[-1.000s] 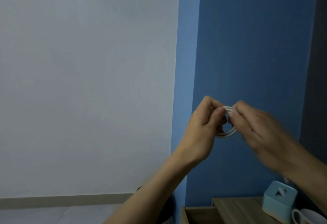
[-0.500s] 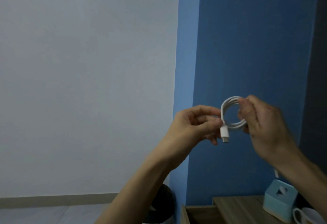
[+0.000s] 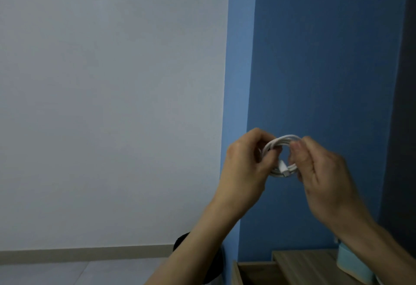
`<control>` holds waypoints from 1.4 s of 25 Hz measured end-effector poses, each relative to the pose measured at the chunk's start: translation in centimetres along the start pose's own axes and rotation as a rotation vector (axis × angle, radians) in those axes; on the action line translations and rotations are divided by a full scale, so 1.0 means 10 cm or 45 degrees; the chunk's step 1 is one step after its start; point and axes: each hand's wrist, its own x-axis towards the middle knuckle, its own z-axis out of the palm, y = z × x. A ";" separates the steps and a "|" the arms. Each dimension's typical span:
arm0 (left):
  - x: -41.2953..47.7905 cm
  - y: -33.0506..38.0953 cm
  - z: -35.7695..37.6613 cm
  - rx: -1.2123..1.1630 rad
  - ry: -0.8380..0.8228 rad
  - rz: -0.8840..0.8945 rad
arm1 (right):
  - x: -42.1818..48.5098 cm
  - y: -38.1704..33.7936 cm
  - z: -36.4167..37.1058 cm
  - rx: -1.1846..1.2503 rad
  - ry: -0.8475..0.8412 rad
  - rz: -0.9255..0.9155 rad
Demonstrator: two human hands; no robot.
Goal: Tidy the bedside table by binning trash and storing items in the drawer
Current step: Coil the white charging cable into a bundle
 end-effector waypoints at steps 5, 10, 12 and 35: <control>0.02 -0.06 0.03 0.684 0.291 0.269 | -0.06 -0.06 0.03 -0.063 -0.049 -0.068; 0.02 0.00 -0.19 -0.230 -0.418 -0.041 | 0.01 -0.05 -0.04 -0.123 -0.019 -0.112; -0.01 0.05 -0.27 -0.321 -0.573 -0.107 | 0.03 -0.03 -0.07 -0.160 -0.004 -0.132; 0.01 -0.13 -0.14 0.193 -0.112 0.131 | 0.36 0.10 -0.52 0.412 -0.838 0.349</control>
